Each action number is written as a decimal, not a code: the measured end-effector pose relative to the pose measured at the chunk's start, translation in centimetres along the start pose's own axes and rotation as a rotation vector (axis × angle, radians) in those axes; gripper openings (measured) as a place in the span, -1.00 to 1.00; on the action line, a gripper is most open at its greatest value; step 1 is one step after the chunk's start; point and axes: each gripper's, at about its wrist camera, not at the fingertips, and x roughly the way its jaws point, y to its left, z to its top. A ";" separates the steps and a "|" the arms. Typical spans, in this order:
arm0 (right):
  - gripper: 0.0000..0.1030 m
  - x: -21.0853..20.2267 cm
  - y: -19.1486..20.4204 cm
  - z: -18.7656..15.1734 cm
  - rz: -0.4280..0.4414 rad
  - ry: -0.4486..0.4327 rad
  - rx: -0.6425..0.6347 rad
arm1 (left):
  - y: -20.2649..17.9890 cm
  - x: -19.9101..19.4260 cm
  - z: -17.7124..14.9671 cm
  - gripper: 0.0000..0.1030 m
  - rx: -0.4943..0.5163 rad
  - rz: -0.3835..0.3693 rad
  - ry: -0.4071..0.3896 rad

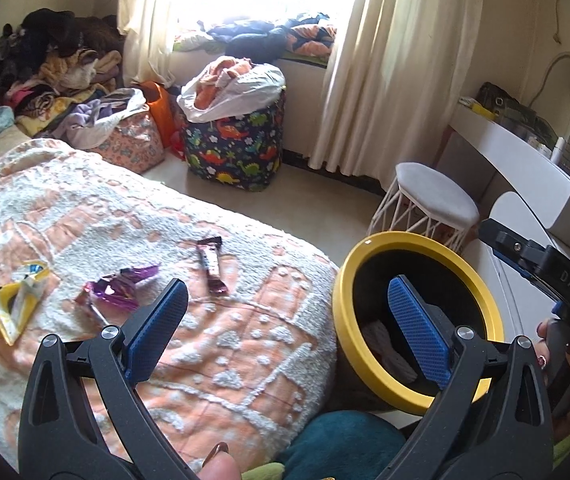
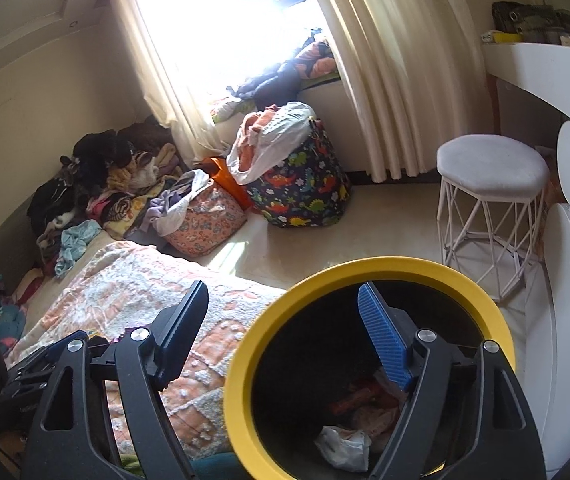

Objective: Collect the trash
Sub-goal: 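Move both open tools back toward the wrappers on the bed, then grasp the yellow snack packet with the left tool while the right tool grasps the red wrapper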

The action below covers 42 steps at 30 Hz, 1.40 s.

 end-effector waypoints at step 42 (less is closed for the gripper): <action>0.41 6.5 17.3 -5.6 0.217 0.202 -0.263 | 17.8 -4.9 -1.0 0.79 -0.214 0.359 -0.117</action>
